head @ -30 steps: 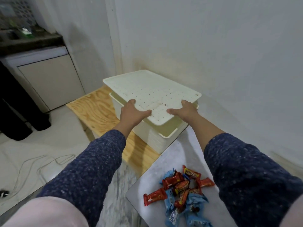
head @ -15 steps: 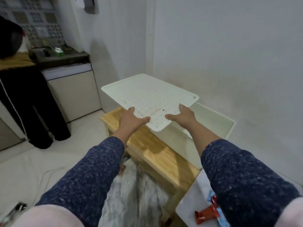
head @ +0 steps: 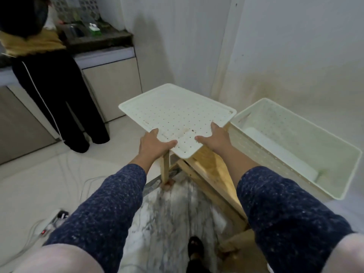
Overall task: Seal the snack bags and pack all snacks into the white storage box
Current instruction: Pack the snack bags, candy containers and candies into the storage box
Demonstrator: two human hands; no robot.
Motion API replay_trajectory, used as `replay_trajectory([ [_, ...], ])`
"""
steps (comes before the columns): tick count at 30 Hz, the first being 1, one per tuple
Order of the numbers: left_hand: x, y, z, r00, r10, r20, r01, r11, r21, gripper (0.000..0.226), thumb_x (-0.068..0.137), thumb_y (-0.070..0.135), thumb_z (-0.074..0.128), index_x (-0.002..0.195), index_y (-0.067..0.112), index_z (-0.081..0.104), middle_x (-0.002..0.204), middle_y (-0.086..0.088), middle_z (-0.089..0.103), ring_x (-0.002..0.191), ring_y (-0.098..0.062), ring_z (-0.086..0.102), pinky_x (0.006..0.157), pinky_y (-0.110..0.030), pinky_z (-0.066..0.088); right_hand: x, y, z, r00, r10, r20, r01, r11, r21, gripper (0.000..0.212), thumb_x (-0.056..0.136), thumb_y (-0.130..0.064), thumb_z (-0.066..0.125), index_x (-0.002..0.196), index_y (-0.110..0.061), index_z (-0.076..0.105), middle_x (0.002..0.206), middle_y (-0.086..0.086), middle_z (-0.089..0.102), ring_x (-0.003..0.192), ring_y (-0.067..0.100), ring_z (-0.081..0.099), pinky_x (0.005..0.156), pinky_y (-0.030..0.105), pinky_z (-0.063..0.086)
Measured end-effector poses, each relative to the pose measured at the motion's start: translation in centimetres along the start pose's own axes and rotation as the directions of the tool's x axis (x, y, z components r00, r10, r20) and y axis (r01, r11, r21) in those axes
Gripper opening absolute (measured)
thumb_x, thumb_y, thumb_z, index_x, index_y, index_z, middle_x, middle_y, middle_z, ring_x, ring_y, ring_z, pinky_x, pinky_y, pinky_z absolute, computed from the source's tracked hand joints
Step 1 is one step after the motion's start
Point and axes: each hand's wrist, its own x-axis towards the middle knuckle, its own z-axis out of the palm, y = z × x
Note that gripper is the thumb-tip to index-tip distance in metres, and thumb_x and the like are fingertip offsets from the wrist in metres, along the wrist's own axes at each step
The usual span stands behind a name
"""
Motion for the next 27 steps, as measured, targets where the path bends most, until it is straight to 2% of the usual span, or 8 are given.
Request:
replay_trajectory([
  [7,7.8,-1.4,3.3,0.991,-0.123,0.056,0.121,0.992,0.043,0.083,0.073,0.046,0.075,0.139,0.008,0.042,0.143,-0.008,0.046,0.134,-0.027,0.041,0.105,-0.031,0.036,8.7,2.3,3.1,0.995,0.075,0.070,-0.074,0.997,-0.011,0.089,0.083,-0.041,0.067,0.150,-0.007,0.019,0.155,0.008,0.030,0.140,0.027,0.032,0.107,0.034,0.035],
  [11,11.9,-1.3,6.8,0.976,-0.173,0.133,0.167,0.984,0.056,0.072,0.076,0.039,0.076,0.134,0.009,0.048,0.137,-0.007,0.051,0.129,-0.024,0.043,0.092,-0.023,0.038,12.9,5.4,4.1,0.980,0.181,0.088,-0.179,0.983,-0.031,0.081,0.081,-0.041,0.069,0.144,-0.007,0.030,0.145,0.010,0.043,0.133,0.028,0.041,0.104,0.035,0.040],
  [15,13.9,-1.6,10.2,0.970,-0.178,0.168,0.166,0.982,0.084,0.069,0.075,0.033,0.077,0.133,0.010,0.048,0.135,-0.008,0.051,0.127,-0.024,0.045,0.098,-0.028,0.040,15.1,8.0,4.7,0.960,0.259,0.104,-0.253,0.965,-0.069,0.089,0.079,-0.042,0.070,0.147,-0.015,0.020,0.146,0.009,0.036,0.134,0.029,0.037,0.108,0.041,0.039],
  [18,14.8,-2.5,11.5,0.955,-0.191,0.225,0.147,0.969,0.198,0.071,0.077,0.038,0.074,0.135,0.013,0.042,0.137,-0.011,0.044,0.125,-0.028,0.045,0.094,-0.031,0.042,16.0,8.6,5.0,0.941,0.295,0.167,-0.248,0.934,-0.256,0.080,0.084,-0.040,0.065,0.145,-0.011,0.022,0.144,0.012,0.036,0.131,0.030,0.040,0.101,0.036,0.040],
  [21,15.6,-3.0,11.6,0.948,-0.200,0.248,0.072,0.893,0.444,0.068,0.082,0.047,0.065,0.135,0.011,0.041,0.135,-0.014,0.037,0.121,-0.030,0.045,0.094,-0.037,0.045,16.3,8.1,4.6,0.902,0.353,0.250,-0.197,0.850,-0.489,0.038,0.090,-0.027,0.054,0.122,-0.007,0.048,0.129,0.013,0.049,0.114,0.027,0.053,0.080,0.029,0.044],
  [22,15.8,-3.0,11.3,0.952,-0.185,0.245,0.039,0.864,0.501,0.064,0.084,0.047,0.061,0.133,0.010,0.042,0.132,-0.014,0.039,0.119,-0.030,0.047,0.092,-0.038,0.046,16.3,7.8,4.5,0.898,0.360,0.255,-0.181,0.828,-0.531,0.034,0.091,-0.026,0.052,0.119,-0.008,0.050,0.128,0.013,0.049,0.113,0.027,0.053,0.080,0.030,0.044],
  [25,16.4,-2.2,9.9,0.960,-0.112,0.259,-0.061,0.814,0.578,0.052,0.090,0.043,0.056,0.125,0.005,0.047,0.121,-0.013,0.049,0.105,-0.027,0.053,0.078,-0.034,0.045,15.7,6.6,4.0,0.914,0.317,0.252,-0.112,0.795,-0.596,0.040,0.090,-0.030,0.050,0.125,-0.011,0.047,0.131,0.011,0.044,0.117,0.026,0.050,0.094,0.034,0.045],
  [27,16.5,-1.2,8.6,0.960,-0.061,0.274,-0.122,0.788,0.603,0.044,0.091,0.043,0.054,0.113,0.004,0.053,0.102,-0.008,0.053,0.088,-0.022,0.053,0.068,-0.031,0.042,15.2,5.6,3.6,0.930,0.270,0.248,-0.064,0.785,-0.616,0.043,0.090,-0.029,0.051,0.128,-0.010,0.047,0.132,0.010,0.046,0.118,0.026,0.051,0.091,0.032,0.045],
])
